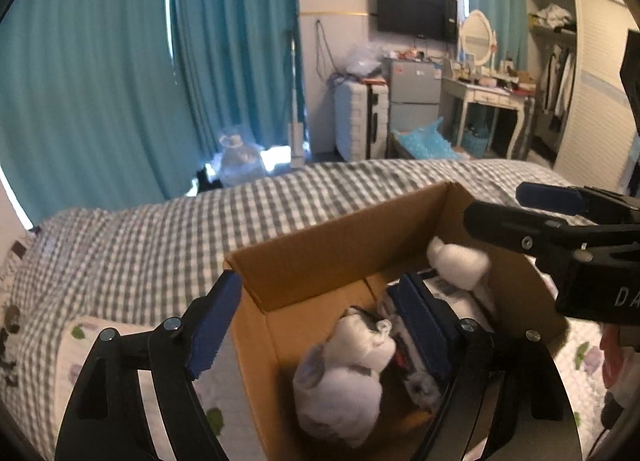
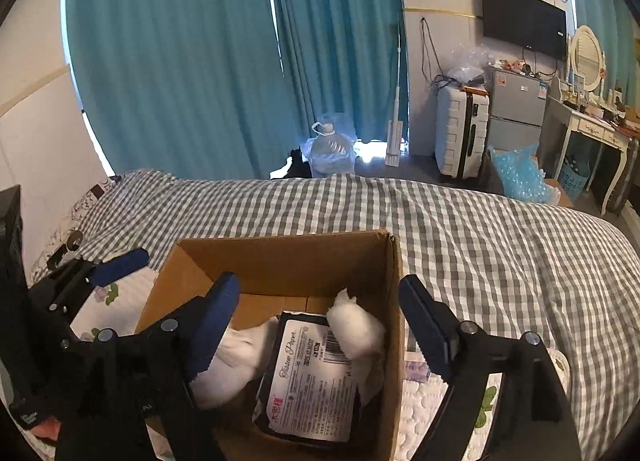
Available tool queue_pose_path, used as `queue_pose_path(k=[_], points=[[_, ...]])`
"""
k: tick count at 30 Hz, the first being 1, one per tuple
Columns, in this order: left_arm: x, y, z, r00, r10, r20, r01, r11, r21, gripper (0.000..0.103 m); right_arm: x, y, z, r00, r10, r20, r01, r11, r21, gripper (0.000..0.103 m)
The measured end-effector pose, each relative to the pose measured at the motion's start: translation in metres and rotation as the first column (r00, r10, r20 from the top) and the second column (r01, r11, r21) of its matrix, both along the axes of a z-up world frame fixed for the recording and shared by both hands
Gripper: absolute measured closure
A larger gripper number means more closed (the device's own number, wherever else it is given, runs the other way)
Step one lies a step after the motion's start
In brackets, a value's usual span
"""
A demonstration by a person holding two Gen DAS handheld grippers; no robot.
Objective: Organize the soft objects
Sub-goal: 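Lower the shoe and cloth into the box and open both tools, then grasp the blue floral tissue pack with the left tool while the right tool grasps the plush toy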
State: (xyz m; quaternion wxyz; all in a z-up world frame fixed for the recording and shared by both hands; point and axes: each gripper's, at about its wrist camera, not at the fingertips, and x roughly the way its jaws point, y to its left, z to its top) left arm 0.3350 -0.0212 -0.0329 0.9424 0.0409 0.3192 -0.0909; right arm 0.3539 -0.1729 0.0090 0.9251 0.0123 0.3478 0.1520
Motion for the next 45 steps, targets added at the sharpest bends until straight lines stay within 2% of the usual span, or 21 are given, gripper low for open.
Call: queue_pose_path(k=[2, 7, 10, 12, 13, 14, 16, 22, 27, 32, 37, 40, 45], points=[[-0.007, 0.002, 0.009, 1.0, 0.001, 0.009, -0.001, 1.0, -0.005, 0.021, -0.005, -0.004, 0.007, 1.0, -0.01, 0.009, 0.01, 1.0, 0.007, 0.021], [-0.046, 0.0, 0.058, 0.998, 0.007, 0.063, -0.007, 1.0, -0.005, 0.021, -0.038, -0.014, 0.051, 0.998, -0.035, 0.055, 0.035, 0.999, 0.011, 0.021], [-0.08, 0.003, 0.101, 0.992, 0.01, 0.125, -0.009, 1.0, -0.016, 0.021, -0.07, -0.017, 0.092, 0.994, -0.038, 0.1, 0.04, 0.999, -0.013, 0.019], [-0.105, 0.005, 0.129, 0.986, 0.014, 0.169, -0.01, 1.0, -0.025, 0.02, -0.1, -0.019, 0.125, 0.989, -0.042, 0.143, 0.046, 0.999, -0.026, 0.015], [-0.124, 0.006, 0.147, 0.98, 0.013, 0.197, -0.008, 1.0, -0.028, 0.018, -0.112, -0.02, 0.137, 0.987, -0.043, 0.155, 0.048, 0.998, -0.03, 0.012], [-0.133, 0.007, 0.156, 0.977, 0.015, 0.211, -0.009, 1.0, -0.029, 0.011, -0.13, -0.02, 0.153, 0.984, -0.042, 0.175, 0.049, 0.998, -0.037, 0.011], [-0.162, 0.009, 0.18, 0.968, 0.027, 0.251, -0.021, 0.999, -0.027, 0.01, -0.156, -0.021, 0.175, 0.979, -0.037, 0.2, 0.047, 0.998, -0.046, 0.008], [-0.223, 0.012, 0.205, 0.954, 0.045, 0.296, -0.038, 0.999, -0.027, 0.01, -0.227, -0.026, 0.211, 0.968, -0.027, 0.248, 0.043, 0.997, -0.059, 0.004], [-0.252, 0.016, 0.193, 0.951, 0.051, 0.304, -0.049, 0.999, -0.012, 0.01, -0.272, -0.029, 0.208, 0.964, -0.013, 0.266, 0.037, 0.996, -0.087, 0.003], [-0.261, 0.017, 0.156, 0.964, 0.068, 0.255, -0.064, 0.998, -0.024, 0.01, -0.293, -0.026, 0.179, 0.964, -0.022, 0.266, 0.056, 0.991, -0.123, 0.003], [-0.244, 0.017, 0.107, 0.979, 0.103, 0.174, -0.098, 0.995, -0.033, 0.01, -0.284, -0.027, 0.138, 0.974, -0.032, 0.225, 0.062, 0.99, -0.126, 0.003], [-0.238, 0.013, 0.076, 0.979, 0.135, 0.152, -0.135, 0.991, -0.009, 0.01, -0.267, -0.027, 0.102, 0.987, -0.024, 0.159, 0.045, 0.99, -0.131, 0.003], [-0.22, 0.015, 0.02, 0.988, 0.144, 0.05, -0.142, 0.989, -0.048, 0.01, -0.236, -0.028, 0.041, 0.999, -0.021, 0.047, 0.027, 0.991, -0.127, 0.003]])
